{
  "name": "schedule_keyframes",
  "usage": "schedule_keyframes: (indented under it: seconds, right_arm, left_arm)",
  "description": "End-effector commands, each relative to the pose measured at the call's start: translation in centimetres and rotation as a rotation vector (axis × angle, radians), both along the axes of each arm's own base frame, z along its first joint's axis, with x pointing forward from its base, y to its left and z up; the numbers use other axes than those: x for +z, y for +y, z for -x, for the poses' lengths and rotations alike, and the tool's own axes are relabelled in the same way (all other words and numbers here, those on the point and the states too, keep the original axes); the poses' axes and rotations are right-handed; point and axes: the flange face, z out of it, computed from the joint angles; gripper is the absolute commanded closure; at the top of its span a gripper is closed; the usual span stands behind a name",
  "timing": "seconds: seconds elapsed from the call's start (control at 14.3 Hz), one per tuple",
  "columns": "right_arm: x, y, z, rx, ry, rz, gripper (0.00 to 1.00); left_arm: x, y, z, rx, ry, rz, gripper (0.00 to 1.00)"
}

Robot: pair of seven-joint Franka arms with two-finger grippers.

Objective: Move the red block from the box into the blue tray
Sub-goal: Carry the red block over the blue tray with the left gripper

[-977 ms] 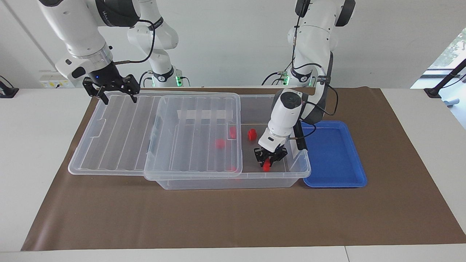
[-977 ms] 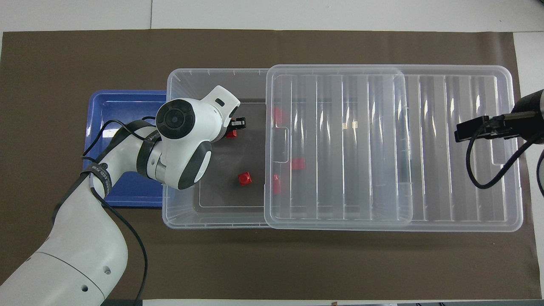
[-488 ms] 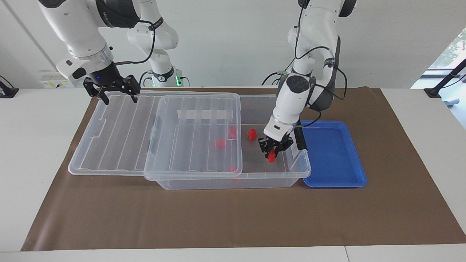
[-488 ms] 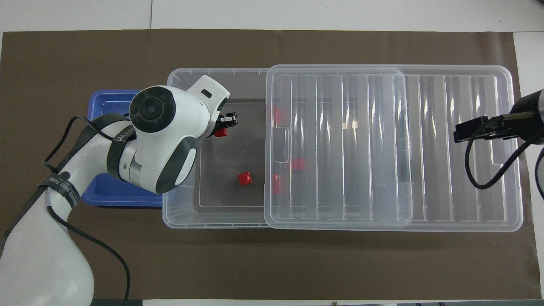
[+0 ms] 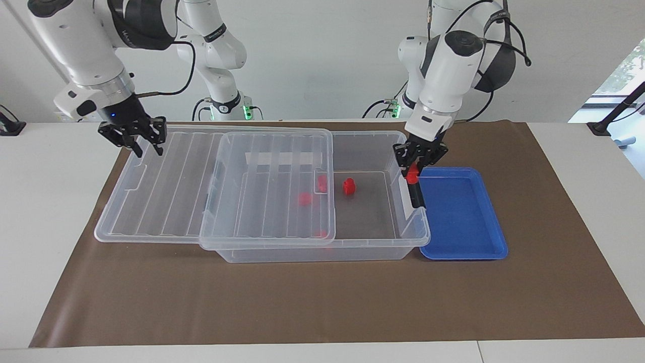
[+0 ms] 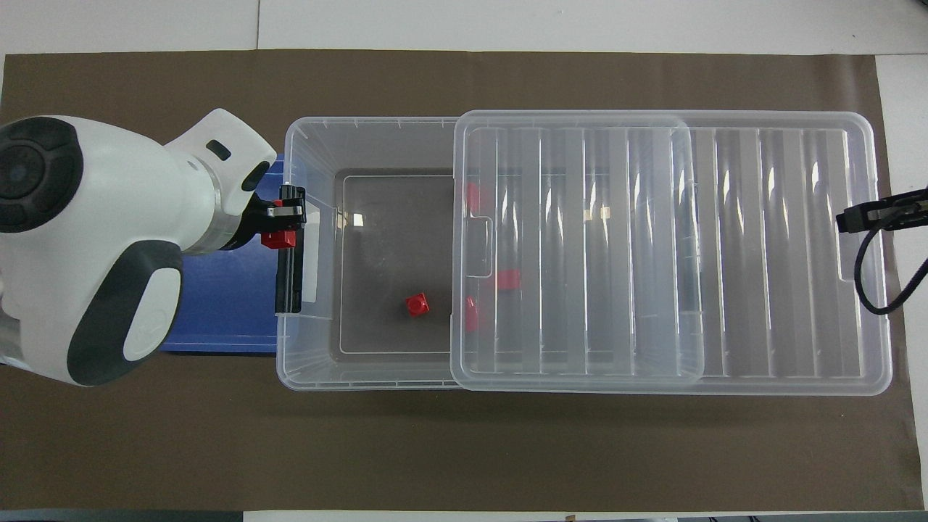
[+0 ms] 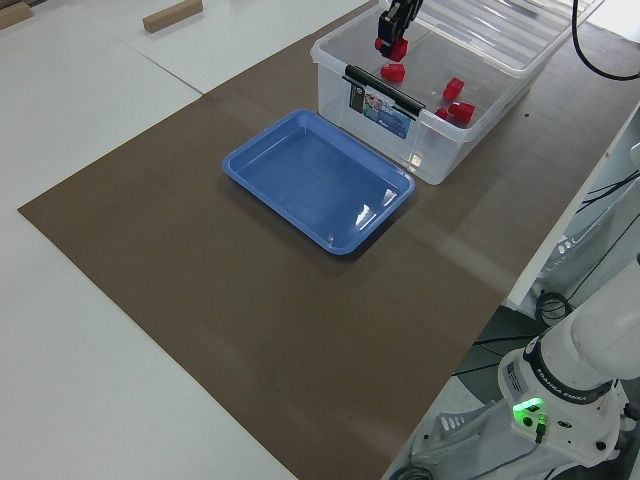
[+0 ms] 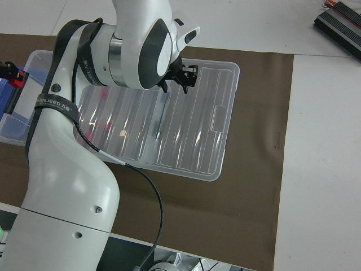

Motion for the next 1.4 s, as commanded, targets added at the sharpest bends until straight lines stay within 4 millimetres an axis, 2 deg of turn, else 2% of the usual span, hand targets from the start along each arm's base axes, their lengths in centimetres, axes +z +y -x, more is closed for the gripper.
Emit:
schedule_keyframes:
  seconds: [0.0, 0.14, 0.28, 0.35, 0.49, 0.63, 0.77, 0.91, 1.12, 1.19, 1.26, 1.33]
  right_arm:
    - [-1.9, -4.2, 0.5, 0.031, -0.038, 0.0, 1.0]
    - [-4.7, -8.8, -0.2, -0.011, -0.016, -0.011, 1.0]
    - [-6.5, -11.2, -0.5, -0.011, -0.013, -0.016, 1.0]
    - [-7.0, -11.4, -0.5, -0.016, -0.008, -0.018, 1.0]
    - [-9.0, -11.5, -0.5, -0.02, -0.002, -0.021, 1.0]
    - [-9.8, -11.5, -0.5, -0.021, -0.005, -0.02, 1.0]
    - [-10.2, -10.7, -0.8, -0.018, -0.003, -0.022, 1.0]
    - [-10.2, -8.0, -1.5, -0.036, 0.008, -0.028, 1.0]
    - [-10.1, -5.5, -2.1, -0.042, 0.011, -0.03, 1.0]
    - [-10.1, -4.2, -2.4, -0.06, 0.013, -0.033, 1.0]
    - [-10.1, -2.5, -2.6, -0.079, 0.019, -0.035, 1.0]
    - [-10.1, -1.3, -2.8, -0.095, 0.02, -0.035, 1.0]
  left_arm:
    - [-1.9, 5.0, -0.3, -0.062, 0.012, -0.038, 1.0]
    - [-5.2, 8.2, -1.0, -0.119, -0.026, -0.043, 1.0]
    - [-9.5, 10.5, -1.7, -0.138, -0.049, -0.048, 1.0]
    - [-11.2, 12.0, -2.3, -0.148, -0.073, -0.051, 1.0]
    - [-14.7, 13.0, -3.2, -0.169, -0.073, -0.054, 1.0]
    - [-16.9, 14.5, -4.0, -0.155, -0.082, -0.054, 1.0]
    - [-19.2, 14.9, -4.3, -0.164, -0.064, -0.054, 1.0]
    - [-20.5, 14.9, -4.2, -0.165, -0.063, -0.053, 1.0]
    - [-21.1, 14.9, -3.8, -0.165, -0.044, -0.054, 1.0]
    - [-21.1, 14.9, -3.8, -0.162, -0.043, -0.052, 0.55]
    - [-21.1, 14.9, -3.8, -0.163, -0.043, -0.053, 0.01]
    - [-20.9, 14.9, -3.9, -0.162, -0.04, -0.053, 0.0]
